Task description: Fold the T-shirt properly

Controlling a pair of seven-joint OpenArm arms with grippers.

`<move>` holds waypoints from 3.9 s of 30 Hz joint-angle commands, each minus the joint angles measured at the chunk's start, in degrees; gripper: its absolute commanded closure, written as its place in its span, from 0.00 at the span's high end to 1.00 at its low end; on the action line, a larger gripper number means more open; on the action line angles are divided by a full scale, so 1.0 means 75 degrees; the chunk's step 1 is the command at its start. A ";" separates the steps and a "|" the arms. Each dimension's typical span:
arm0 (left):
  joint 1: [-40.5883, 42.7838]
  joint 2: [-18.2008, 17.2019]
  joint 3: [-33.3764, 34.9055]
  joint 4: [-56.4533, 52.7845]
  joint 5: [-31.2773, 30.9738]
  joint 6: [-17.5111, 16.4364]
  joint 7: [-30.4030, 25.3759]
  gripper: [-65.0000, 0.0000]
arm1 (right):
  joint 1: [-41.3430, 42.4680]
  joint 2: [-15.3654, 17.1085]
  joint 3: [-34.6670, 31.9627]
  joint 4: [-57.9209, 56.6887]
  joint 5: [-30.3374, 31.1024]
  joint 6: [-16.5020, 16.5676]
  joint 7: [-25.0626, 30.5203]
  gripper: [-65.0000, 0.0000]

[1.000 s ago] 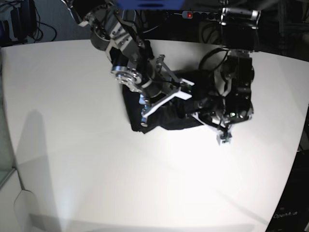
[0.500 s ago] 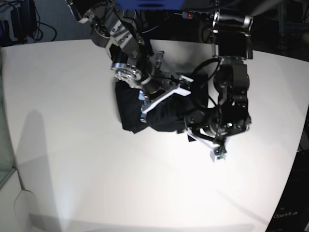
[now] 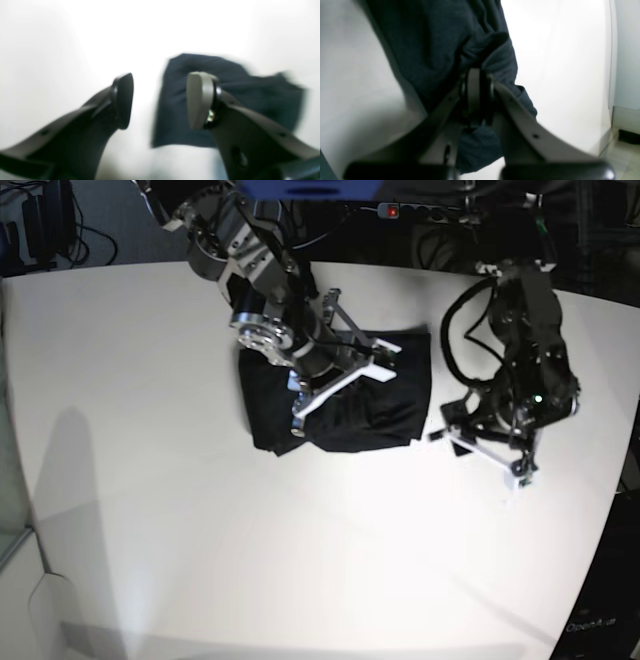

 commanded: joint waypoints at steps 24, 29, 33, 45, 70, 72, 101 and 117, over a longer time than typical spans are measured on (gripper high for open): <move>0.0452 0.0217 0.0757 -0.1311 -0.0043 -0.0028 -0.1158 0.51 | 0.1078 -0.1070 -0.0025 0.0151 0.0038 -0.0092 0.0092 0.00; 0.0464 0.0159 0.0711 -0.1311 -0.0043 -0.0028 -0.1158 0.51 | 0.1078 -0.1327 -0.0060 0.0116 0.0038 -0.0092 0.0103 0.00; 0.0464 0.0159 0.0746 -0.1311 -0.0043 -0.0028 -0.1158 0.51 | 0.1078 -0.1327 -0.0060 0.0104 0.0038 -0.0092 0.0103 0.00; 0.0487 0.0182 0.0769 -0.1323 -0.0055 -0.0028 -0.1158 0.51 | 0.1594 -0.1327 -0.1104 0.0175 0.0038 -0.0092 -0.0213 0.00; 0.0898 -0.0041 0.0699 -0.0233 -0.0090 -0.0028 -0.1076 0.51 | 0.1840 -0.1327 -0.2006 -0.0271 0.0038 -0.0092 -0.0272 0.00; 0.0933 -0.0041 0.0699 0.0166 -0.0090 -0.0028 -0.1064 0.51 | 0.1852 -0.1327 -0.1936 -0.0271 0.0038 -0.0092 -0.0272 0.00; 0.1273 -0.0017 -0.0239 0.0400 -0.0090 -0.0028 -0.1580 0.51 | 0.1840 -0.1327 -0.1303 -0.0247 0.0038 -0.0092 0.0103 0.00; 0.1437 0.0030 -0.1505 0.1010 -0.0090 -0.0040 -0.1803 0.51 | 0.1852 -0.1327 -0.1315 -0.0283 0.0050 -0.0092 0.0115 0.00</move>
